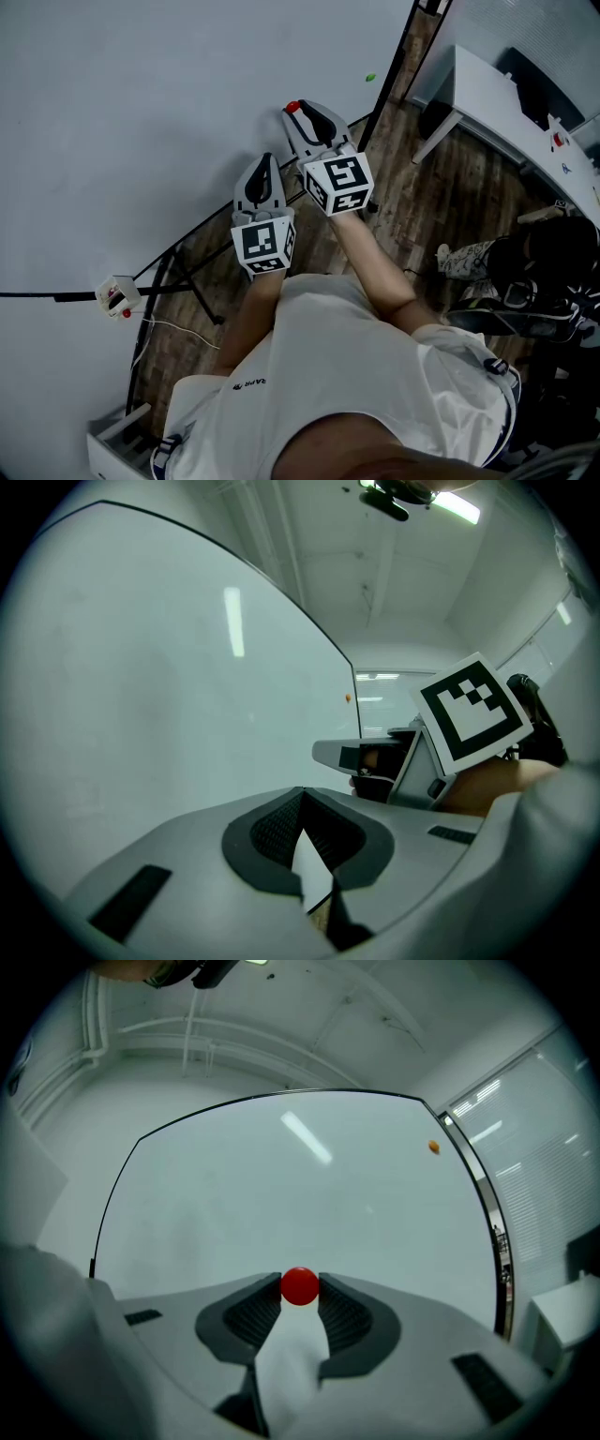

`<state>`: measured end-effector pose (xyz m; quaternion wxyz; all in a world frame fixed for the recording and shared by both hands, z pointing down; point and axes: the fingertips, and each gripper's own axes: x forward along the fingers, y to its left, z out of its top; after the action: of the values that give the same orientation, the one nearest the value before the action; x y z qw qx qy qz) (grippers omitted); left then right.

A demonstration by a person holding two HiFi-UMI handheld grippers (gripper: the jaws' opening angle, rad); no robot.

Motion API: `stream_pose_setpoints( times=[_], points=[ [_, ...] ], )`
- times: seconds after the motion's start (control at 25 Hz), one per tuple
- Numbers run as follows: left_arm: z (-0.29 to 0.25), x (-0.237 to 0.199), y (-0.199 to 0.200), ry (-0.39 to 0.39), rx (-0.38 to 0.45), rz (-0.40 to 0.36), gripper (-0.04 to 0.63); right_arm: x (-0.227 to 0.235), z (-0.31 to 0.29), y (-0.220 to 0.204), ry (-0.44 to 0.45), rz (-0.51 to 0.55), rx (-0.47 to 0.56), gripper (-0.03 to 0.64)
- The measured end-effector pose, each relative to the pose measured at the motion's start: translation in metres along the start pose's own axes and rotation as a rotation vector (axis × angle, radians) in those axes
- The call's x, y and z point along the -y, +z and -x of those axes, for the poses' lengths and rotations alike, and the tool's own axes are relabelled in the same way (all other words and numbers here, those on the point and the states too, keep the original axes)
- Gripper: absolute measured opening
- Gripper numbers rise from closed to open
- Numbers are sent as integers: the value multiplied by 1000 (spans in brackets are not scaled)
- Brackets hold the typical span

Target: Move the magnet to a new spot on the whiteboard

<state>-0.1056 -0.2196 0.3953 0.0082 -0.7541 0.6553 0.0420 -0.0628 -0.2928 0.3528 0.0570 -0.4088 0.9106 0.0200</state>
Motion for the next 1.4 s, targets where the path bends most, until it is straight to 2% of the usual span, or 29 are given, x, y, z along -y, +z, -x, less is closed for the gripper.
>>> stream_pose_setpoints(
  times=[1.4],
  points=[
    [-5,-10,-2,12,1,2,2,15,-46,-6,13,-9,-70,132]
  ],
)
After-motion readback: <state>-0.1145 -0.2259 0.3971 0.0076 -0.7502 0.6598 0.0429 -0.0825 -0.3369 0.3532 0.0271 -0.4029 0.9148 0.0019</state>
